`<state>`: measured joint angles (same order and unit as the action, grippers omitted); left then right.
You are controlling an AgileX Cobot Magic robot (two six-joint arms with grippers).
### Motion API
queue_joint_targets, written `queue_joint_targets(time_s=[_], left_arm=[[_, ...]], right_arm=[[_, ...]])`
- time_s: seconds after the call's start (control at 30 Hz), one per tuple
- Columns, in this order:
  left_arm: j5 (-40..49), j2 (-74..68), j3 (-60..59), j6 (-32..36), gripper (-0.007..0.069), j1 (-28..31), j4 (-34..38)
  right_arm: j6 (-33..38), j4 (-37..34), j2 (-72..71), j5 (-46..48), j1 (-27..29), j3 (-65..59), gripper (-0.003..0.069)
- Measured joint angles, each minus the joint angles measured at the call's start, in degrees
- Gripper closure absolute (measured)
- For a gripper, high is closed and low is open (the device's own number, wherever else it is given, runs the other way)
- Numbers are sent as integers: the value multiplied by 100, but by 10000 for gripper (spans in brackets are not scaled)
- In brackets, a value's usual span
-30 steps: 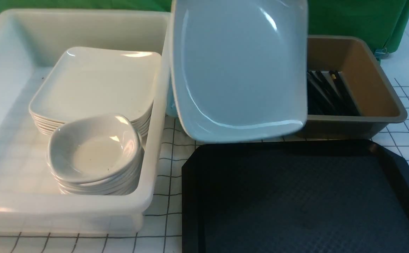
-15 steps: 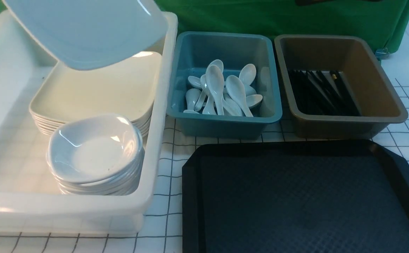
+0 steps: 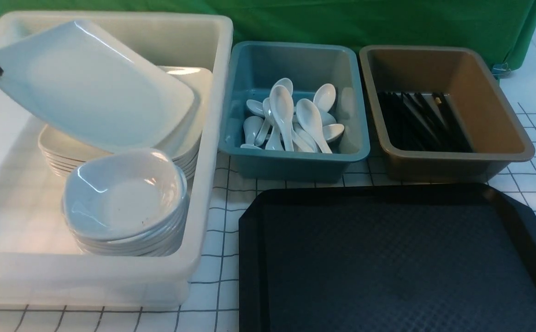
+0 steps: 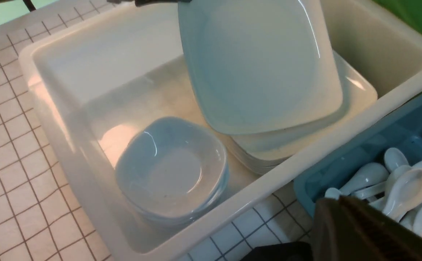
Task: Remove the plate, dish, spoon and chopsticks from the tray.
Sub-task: Use the left arm to put the plate into the large storage box on the left
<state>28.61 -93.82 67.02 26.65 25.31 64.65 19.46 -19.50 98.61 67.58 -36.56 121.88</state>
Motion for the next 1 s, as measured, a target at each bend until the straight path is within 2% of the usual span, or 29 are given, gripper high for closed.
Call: queue_joint_targets(time_s=[0.13, 0.33, 0.57, 0.67, 0.83, 1.0], left_arm=[[-221, -13, -274, 359, 589, 0, 459], [-325, -148, -282, 486, 589, -107, 571], [-427, -348, -282, 461, 589, -430, 233], [-493, -346, -282, 304, 577, -472, -127], [-312, -346, -282, -51, 508, -484, -955], [-49, -346, -282, -197, 368, -495, -1537]], right_arm=[[-6, 0, 47, -15, 0, 11, 658], [-127, -5, 50, -170, 0, 22, 658], [-148, -5, 106, -332, 0, 22, 658], [-166, -5, 106, -338, 0, 22, 658], [-198, -5, 106, -238, 0, 24, 658], [-275, -5, 106, -145, 0, 24, 658]])
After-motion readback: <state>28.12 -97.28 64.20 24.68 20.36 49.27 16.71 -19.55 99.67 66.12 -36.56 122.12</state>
